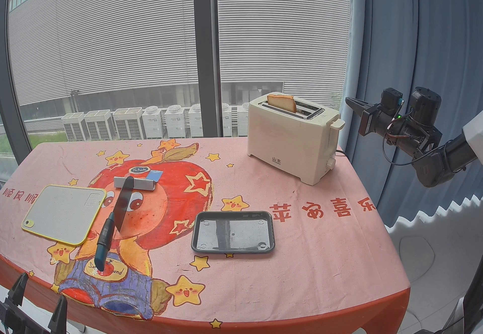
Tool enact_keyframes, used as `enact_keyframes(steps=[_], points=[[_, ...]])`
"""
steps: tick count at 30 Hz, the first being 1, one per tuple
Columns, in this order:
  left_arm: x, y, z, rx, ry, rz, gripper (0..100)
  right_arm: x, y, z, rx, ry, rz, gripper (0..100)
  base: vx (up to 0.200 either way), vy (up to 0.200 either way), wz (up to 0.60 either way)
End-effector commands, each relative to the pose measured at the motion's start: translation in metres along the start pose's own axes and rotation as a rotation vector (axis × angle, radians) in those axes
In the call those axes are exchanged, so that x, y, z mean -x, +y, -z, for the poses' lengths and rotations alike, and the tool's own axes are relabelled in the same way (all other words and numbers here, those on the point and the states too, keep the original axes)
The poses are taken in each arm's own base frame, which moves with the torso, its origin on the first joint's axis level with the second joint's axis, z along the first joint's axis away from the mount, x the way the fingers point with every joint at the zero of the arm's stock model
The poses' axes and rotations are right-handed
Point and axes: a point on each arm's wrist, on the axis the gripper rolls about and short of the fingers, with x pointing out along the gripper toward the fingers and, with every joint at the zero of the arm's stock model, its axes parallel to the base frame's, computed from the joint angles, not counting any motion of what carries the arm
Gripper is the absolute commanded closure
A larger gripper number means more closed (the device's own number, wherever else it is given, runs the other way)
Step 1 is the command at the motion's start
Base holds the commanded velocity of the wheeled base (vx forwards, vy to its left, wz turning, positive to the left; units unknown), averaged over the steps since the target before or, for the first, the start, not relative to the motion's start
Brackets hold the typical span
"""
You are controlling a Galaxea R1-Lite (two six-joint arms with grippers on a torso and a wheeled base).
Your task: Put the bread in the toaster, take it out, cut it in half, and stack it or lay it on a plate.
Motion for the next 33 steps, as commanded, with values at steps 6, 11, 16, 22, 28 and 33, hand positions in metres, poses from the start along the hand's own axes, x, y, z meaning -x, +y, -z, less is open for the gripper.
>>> enact_keyframes(steps=[6, 11, 16, 22, 28, 33], points=[[-0.001, 0.0, 0.004, 0.0, 0.009, 0.0, 0, -0.018, -0.006, 0.032, -0.038, 0.05, 0.006, 100, 0.0, 0.0, 0.0], [-0.001, 0.0, 0.004, 0.0, 0.009, 0.0, 0, -0.018, -0.004, 0.035, -0.04, 0.06, 0.002, 100, 0.0, 0.0, 0.0], [-0.001, 0.0, 0.004, 0.0, 0.009, 0.0, 0, -0.017, -0.004, 0.036, -0.041, 0.066, 0.003, 100, 0.0, 0.0, 0.0], [-0.001, 0.0, 0.004, 0.0, 0.009, 0.0, 0, -0.016, -0.003, 0.038, -0.043, 0.076, 0.001, 100, 0.0, 0.0, 0.0], [-0.001, 0.0, 0.004, 0.0, 0.009, 0.0, 0, -0.017, -0.004, 0.043, -0.047, 0.086, 0.003, 100, 0.0, 0.0, 0.0], [-0.001, 0.0, 0.004, 0.0, 0.008, 0.0, 0, -0.017, -0.002, 0.045, -0.046, 0.091, 0.001, 100, 0.0, 0.0, 0.0]])
